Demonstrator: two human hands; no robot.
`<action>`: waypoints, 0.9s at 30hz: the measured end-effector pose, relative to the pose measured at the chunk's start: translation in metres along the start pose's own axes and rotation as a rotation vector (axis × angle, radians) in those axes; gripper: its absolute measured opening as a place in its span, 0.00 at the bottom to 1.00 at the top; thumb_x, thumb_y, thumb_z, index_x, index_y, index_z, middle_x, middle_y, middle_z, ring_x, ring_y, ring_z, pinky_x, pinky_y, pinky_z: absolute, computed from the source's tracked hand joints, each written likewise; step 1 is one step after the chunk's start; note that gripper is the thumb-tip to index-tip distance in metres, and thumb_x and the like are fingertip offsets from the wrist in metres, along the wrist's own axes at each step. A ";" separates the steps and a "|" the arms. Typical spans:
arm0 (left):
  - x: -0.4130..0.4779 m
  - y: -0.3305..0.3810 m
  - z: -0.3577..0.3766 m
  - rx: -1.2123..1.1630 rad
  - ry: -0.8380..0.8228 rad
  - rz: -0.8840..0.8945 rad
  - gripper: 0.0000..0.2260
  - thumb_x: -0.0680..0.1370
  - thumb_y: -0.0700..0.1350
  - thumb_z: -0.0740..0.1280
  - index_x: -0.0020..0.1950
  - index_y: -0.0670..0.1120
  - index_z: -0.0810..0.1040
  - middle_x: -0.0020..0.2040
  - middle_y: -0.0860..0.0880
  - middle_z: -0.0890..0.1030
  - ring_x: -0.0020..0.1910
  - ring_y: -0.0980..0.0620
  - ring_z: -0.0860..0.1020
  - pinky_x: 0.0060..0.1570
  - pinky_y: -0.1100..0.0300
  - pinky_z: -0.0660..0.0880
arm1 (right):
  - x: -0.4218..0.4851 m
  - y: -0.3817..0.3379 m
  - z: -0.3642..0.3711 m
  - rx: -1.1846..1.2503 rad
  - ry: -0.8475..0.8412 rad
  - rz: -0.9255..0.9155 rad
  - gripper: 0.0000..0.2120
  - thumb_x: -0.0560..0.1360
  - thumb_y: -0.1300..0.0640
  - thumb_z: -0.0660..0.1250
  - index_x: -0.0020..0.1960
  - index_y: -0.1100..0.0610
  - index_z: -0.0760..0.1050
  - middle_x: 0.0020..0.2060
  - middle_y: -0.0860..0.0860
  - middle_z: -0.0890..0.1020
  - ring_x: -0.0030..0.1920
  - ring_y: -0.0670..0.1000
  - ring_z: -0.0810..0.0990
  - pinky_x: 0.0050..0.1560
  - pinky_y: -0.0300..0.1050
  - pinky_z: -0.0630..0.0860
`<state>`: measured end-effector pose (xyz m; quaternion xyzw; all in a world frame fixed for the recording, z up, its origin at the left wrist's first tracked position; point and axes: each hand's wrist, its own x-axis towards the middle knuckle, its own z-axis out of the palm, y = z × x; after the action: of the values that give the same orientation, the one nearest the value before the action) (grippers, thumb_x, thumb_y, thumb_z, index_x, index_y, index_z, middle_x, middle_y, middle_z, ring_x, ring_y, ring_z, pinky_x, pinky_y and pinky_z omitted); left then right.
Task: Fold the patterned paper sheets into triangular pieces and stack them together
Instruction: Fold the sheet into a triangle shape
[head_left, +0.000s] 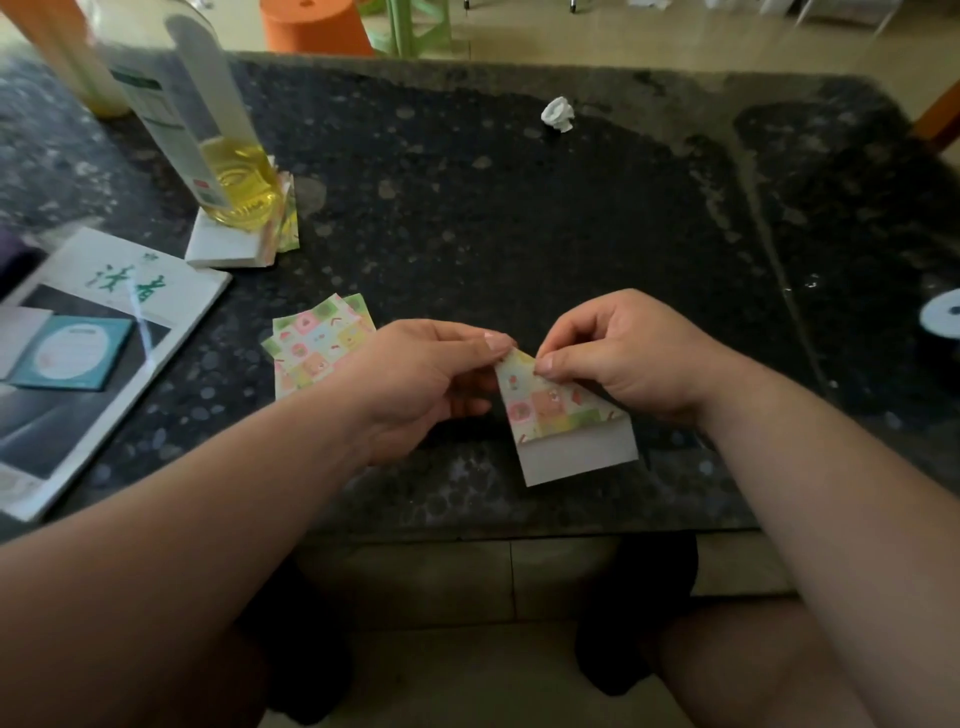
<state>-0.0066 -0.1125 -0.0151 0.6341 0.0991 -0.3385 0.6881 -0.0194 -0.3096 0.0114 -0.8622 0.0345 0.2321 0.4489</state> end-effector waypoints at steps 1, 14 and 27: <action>0.000 0.001 0.000 -0.001 0.009 -0.006 0.07 0.79 0.42 0.70 0.53 0.40 0.84 0.49 0.41 0.87 0.44 0.50 0.84 0.42 0.58 0.78 | 0.000 0.000 0.000 0.028 -0.003 0.020 0.06 0.76 0.57 0.75 0.41 0.51 0.87 0.39 0.45 0.87 0.43 0.42 0.86 0.45 0.44 0.80; 0.004 0.013 -0.012 -0.018 0.201 0.004 0.03 0.78 0.38 0.71 0.46 0.42 0.85 0.43 0.42 0.87 0.46 0.46 0.86 0.53 0.50 0.82 | 0.000 -0.002 -0.003 0.093 -0.030 0.111 0.09 0.75 0.62 0.74 0.38 0.53 0.87 0.39 0.48 0.87 0.46 0.48 0.86 0.52 0.50 0.81; 0.005 0.018 -0.026 -0.024 0.229 0.047 0.02 0.78 0.39 0.72 0.48 0.42 0.85 0.44 0.42 0.87 0.41 0.50 0.81 0.41 0.56 0.76 | -0.003 0.014 -0.026 0.255 -0.013 0.111 0.14 0.75 0.68 0.72 0.34 0.56 0.85 0.35 0.53 0.86 0.38 0.49 0.85 0.43 0.47 0.78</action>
<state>0.0151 -0.0906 -0.0075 0.6623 0.1664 -0.2466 0.6876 -0.0166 -0.3396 0.0149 -0.7934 0.1083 0.2561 0.5414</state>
